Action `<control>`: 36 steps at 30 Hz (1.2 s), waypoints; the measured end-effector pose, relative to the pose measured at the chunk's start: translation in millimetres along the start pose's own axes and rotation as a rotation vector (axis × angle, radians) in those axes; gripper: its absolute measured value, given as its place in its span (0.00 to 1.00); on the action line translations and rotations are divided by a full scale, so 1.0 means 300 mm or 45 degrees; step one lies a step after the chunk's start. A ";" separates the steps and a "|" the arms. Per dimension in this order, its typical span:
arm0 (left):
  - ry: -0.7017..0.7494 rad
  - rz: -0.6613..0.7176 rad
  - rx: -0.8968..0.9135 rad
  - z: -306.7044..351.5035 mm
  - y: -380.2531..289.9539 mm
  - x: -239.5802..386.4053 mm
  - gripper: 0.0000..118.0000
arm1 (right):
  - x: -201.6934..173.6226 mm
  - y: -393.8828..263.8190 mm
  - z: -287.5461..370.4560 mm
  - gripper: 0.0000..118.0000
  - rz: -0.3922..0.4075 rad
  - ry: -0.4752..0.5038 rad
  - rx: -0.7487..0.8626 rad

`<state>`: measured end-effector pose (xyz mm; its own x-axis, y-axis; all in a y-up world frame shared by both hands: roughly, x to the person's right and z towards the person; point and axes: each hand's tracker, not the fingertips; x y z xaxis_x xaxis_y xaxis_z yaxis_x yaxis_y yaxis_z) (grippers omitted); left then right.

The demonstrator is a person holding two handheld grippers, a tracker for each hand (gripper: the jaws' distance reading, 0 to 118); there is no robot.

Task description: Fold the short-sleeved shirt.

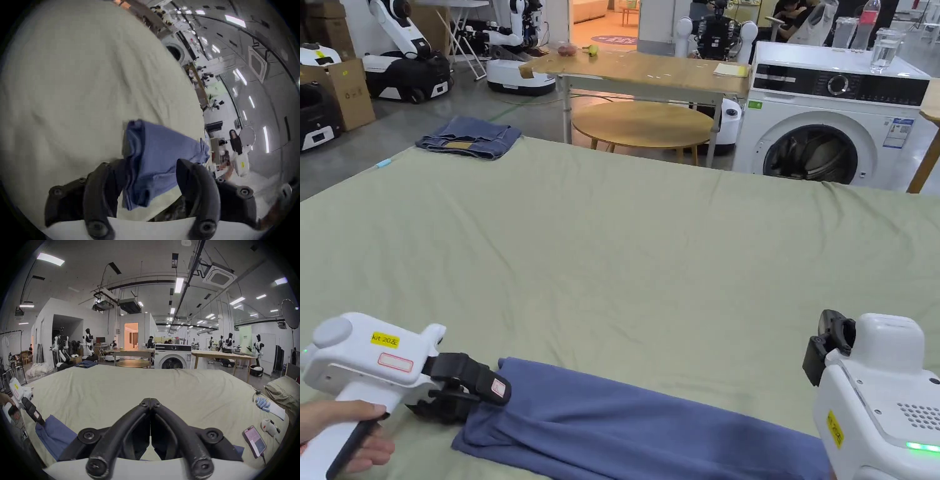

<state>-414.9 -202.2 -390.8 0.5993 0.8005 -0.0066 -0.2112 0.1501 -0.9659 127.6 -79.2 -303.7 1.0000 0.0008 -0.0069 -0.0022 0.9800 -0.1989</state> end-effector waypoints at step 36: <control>0.106 -0.202 0.329 0.219 -0.027 0.216 0.03 | 0.081 -0.025 -0.013 0.00 -0.058 0.002 -0.049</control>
<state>-425.0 -113.5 -366.3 0.6995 0.7065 0.1071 -0.2927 0.4200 -0.8590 151.8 -87.3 -306.2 0.9990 -0.0436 0.0017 0.0428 0.9707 -0.2363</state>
